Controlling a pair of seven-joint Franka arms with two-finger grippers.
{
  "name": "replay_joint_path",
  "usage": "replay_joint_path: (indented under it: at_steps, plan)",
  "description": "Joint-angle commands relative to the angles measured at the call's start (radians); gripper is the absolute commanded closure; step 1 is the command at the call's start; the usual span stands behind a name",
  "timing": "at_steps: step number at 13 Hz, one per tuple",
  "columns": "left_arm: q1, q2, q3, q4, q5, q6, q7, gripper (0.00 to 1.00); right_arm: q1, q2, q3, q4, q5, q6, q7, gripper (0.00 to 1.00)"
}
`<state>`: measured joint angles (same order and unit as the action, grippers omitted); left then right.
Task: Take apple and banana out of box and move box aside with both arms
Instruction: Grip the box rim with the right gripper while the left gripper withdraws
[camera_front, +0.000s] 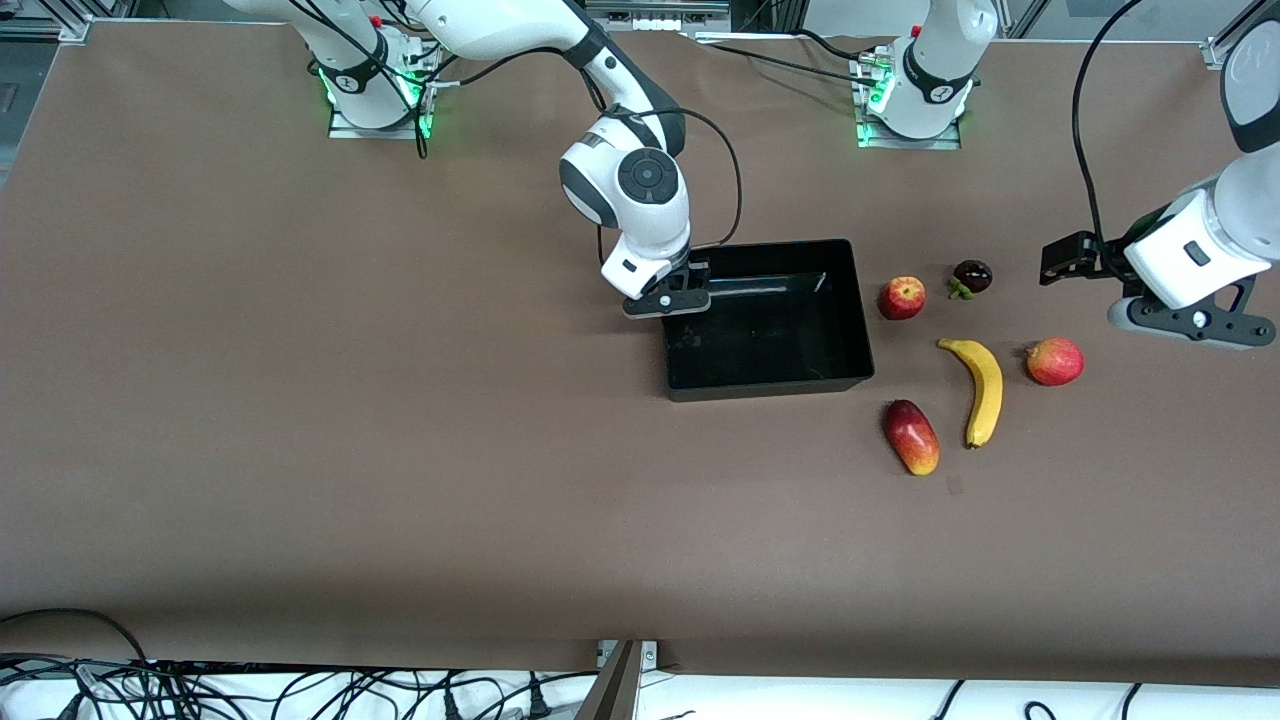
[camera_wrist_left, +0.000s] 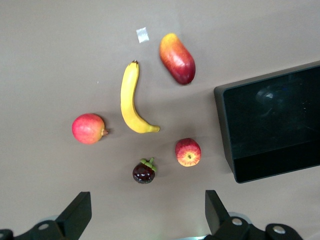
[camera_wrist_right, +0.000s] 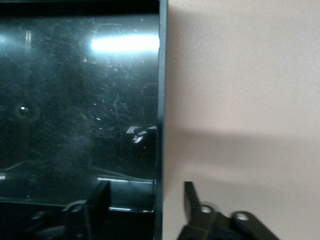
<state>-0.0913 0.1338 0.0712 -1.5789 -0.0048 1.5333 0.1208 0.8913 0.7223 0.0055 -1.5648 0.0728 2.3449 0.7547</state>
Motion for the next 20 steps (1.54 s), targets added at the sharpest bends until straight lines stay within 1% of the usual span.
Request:
replay_joint_path:
  at_steps: [1, 3, 4, 5, 6, 8, 10, 11, 12, 14, 15, 16, 18, 20]
  plan:
    - [0.074, -0.054, -0.072, -0.084, 0.02, 0.037, -0.033, 0.0, 0.0, 0.019, -0.007, 0.014, -0.016, 0.001, 0.003, 1.0]
    - [0.084, -0.082, -0.077, -0.102, 0.032, 0.039, -0.033, 0.0, -0.014, 0.005, -0.015, 0.022, -0.014, -0.019, -0.009, 1.0]
    - [0.088, -0.098, -0.077, -0.133, 0.032, 0.068, -0.033, 0.0, -0.031, -0.016, -0.015, 0.028, -0.014, -0.059, -0.012, 1.0]
    - [0.09, -0.133, -0.077, -0.192, 0.032, 0.118, -0.032, 0.0, -0.06, -0.053, -0.016, 0.029, -0.01, -0.105, -0.02, 1.0]
    - [0.09, -0.144, -0.077, -0.222, 0.035, 0.154, -0.03, 0.0, -0.089, -0.079, -0.016, 0.035, -0.008, -0.143, -0.04, 1.0]
    - [0.088, -0.145, -0.076, -0.224, 0.045, 0.165, -0.027, 0.0, -0.174, -0.156, -0.018, 0.035, -0.001, -0.235, -0.16, 1.0]
    - [0.09, -0.146, -0.076, -0.224, 0.043, 0.177, -0.033, 0.0, -0.296, -0.23, -0.018, 0.025, 0.002, -0.326, -0.326, 1.0]
    - [0.09, -0.149, -0.071, -0.224, 0.043, 0.179, -0.033, 0.0, -0.348, -0.269, -0.019, 0.009, 0.005, -0.363, -0.415, 1.0]
    - [0.09, -0.158, -0.07, -0.222, 0.039, 0.179, -0.035, 0.0, -0.398, -0.311, -0.019, -0.029, 0.007, -0.387, -0.492, 1.0]
    - [0.09, -0.164, -0.07, -0.219, 0.031, 0.176, -0.04, 0.0, -0.501, -0.416, -0.021, -0.168, 0.022, -0.38, -0.637, 1.0]
    - [0.093, -0.166, -0.07, -0.223, 0.02, 0.177, -0.058, 0.0, -0.54, -0.467, -0.042, -0.241, 0.03, -0.371, -0.688, 1.0]
    - [0.093, -0.169, -0.071, -0.222, 0.011, 0.176, -0.084, 0.0, -0.552, -0.504, -0.085, -0.298, 0.03, -0.362, -0.739, 1.0]
    - [0.093, -0.165, -0.079, -0.213, 0.009, 0.179, -0.11, 0.0, -0.552, -0.562, -0.203, -0.417, 0.03, -0.314, -0.832, 1.0]
    - [0.093, -0.163, -0.079, -0.213, 0.006, 0.206, -0.113, 0.0, -0.552, -0.58, -0.313, -0.53, 0.033, -0.219, -0.955, 1.0]
